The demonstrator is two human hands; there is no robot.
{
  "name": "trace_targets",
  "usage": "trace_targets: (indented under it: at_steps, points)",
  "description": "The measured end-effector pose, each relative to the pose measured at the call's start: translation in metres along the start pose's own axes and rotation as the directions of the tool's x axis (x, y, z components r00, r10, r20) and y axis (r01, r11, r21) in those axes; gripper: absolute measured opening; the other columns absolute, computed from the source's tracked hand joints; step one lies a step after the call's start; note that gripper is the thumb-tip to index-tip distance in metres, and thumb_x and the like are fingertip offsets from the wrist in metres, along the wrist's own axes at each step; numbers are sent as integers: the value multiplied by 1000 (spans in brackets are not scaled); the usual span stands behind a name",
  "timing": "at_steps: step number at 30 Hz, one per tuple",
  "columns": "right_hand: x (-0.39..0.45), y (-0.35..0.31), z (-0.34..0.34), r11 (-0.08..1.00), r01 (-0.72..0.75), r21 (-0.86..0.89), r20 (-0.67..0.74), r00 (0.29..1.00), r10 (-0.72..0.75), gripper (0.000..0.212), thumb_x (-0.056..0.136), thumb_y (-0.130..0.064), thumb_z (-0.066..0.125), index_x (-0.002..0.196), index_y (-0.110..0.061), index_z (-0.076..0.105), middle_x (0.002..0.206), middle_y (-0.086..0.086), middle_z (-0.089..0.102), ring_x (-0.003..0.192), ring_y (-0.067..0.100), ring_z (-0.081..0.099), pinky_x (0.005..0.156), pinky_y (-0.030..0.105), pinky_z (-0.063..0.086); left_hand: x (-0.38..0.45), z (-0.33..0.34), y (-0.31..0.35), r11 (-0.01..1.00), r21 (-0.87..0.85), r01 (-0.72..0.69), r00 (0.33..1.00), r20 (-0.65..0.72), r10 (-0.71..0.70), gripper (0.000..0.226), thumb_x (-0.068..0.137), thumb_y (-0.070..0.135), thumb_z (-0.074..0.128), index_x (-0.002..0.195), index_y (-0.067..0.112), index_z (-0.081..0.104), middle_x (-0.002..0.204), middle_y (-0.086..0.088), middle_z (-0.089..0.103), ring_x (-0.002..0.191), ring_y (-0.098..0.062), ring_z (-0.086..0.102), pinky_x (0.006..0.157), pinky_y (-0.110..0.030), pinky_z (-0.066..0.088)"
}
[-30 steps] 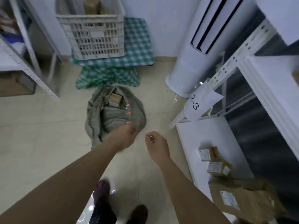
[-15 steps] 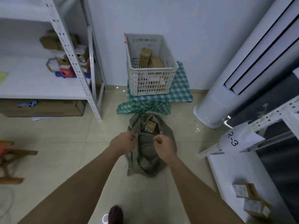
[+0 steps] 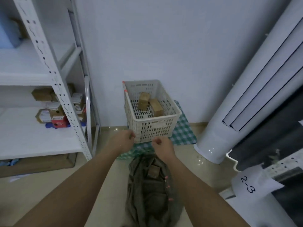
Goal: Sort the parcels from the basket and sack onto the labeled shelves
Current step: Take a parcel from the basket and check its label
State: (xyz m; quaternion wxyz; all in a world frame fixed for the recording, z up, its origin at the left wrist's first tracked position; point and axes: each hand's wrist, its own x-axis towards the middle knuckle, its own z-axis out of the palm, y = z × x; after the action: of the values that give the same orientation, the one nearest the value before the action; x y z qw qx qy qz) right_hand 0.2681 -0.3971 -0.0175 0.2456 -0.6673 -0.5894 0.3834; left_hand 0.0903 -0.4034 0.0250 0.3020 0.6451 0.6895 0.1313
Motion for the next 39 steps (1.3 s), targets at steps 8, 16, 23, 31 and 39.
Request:
trace_targets:
  at_steps: [8, 16, 23, 31, 39]
  points:
    - [111, -69, 17, 997, -8, 75, -44, 999, 12, 10, 98, -12, 53, 99, -17, 62, 96, 0, 62, 92, 16, 56, 76, 24, 46, 111, -74, -4, 997, -20, -69, 997, -48, 68, 30, 100, 20, 41, 124, 14, 57, 126, -7, 57, 108, -24, 55, 88, -32, 45]
    - [219, -130, 54, 984, 4, 177, -70, 997, 9, 15, 99, -12, 53, 107, -15, 65, 93, -6, 60, 90, 15, 57, 78, 27, 47, 229, -130, -35, 991, -37, -132, 990, -57, 130, 30, 100, 17, 42, 127, 12, 55, 123, -8, 58, 92, -15, 51, 79, -27, 43]
    - [270, -122, 82, 952, -126, 279, -89, 984, 156, 13, 99, -11, 53, 102, -15, 65, 93, -2, 61, 72, 10, 53, 65, 22, 43, 314, -110, -52, 980, -33, -196, 971, 135, 199, 31, 100, 15, 44, 130, 11, 50, 122, -11, 57, 96, -18, 53, 87, -35, 48]
    - [374, -87, 66, 889, -334, 314, -80, 923, 375, 13, 101, -14, 50, 100, -21, 61, 85, -6, 61, 57, 9, 49, 44, 17, 40, 427, -83, -58, 974, 44, -223, 959, 189, 211, 27, 99, 14, 46, 119, 13, 64, 125, -6, 57, 111, -20, 54, 91, -30, 46]
    - [535, -60, 82, 871, -438, 222, 42, 897, 440, 30, 101, -19, 51, 129, -11, 53, 127, 6, 55, 101, 20, 54, 94, 33, 46, 573, -65, -56, 966, 146, -214, 963, 196, 184, 24, 97, 17, 46, 116, 15, 62, 116, -7, 54, 107, -24, 51, 89, -34, 45]
